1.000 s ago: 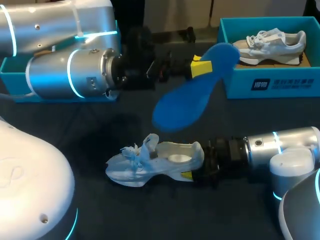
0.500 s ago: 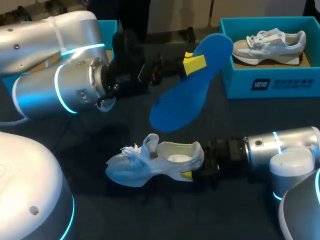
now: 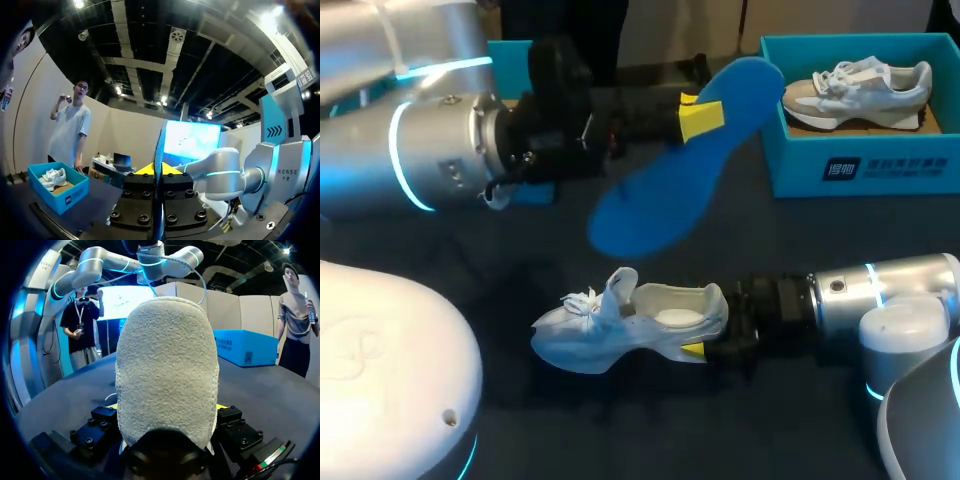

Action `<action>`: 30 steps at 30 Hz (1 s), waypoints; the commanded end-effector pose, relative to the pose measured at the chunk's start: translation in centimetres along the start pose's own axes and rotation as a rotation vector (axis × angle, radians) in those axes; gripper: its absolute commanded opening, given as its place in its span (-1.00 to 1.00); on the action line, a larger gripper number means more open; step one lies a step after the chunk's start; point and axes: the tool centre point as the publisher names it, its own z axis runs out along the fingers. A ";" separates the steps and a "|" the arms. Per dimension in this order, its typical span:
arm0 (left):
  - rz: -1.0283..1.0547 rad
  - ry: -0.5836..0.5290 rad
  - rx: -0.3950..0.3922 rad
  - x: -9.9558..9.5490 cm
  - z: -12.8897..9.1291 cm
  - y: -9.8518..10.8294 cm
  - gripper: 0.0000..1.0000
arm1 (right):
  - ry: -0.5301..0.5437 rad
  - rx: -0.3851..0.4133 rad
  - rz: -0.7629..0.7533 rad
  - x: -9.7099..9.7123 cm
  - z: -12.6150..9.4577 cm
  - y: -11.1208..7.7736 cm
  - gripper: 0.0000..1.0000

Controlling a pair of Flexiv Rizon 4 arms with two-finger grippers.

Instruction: Take the shoe out of the shoebox, open the shoe tongue, remove and reinsert the insole, then place the shoe into the shoebox

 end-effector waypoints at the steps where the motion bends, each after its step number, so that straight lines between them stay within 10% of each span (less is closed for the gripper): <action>1: 0.024 -0.002 -0.283 0.5 -0.4 -1.0 -1.00 | -0.002 0.003 -0.001 0.1 0.2 0.0 -1.00; 30: -0.165 -0.025 -0.223 3.4 -2.7 0.2 -1.00 | -0.002 0.003 -0.001 0.1 0.2 0.0 -1.00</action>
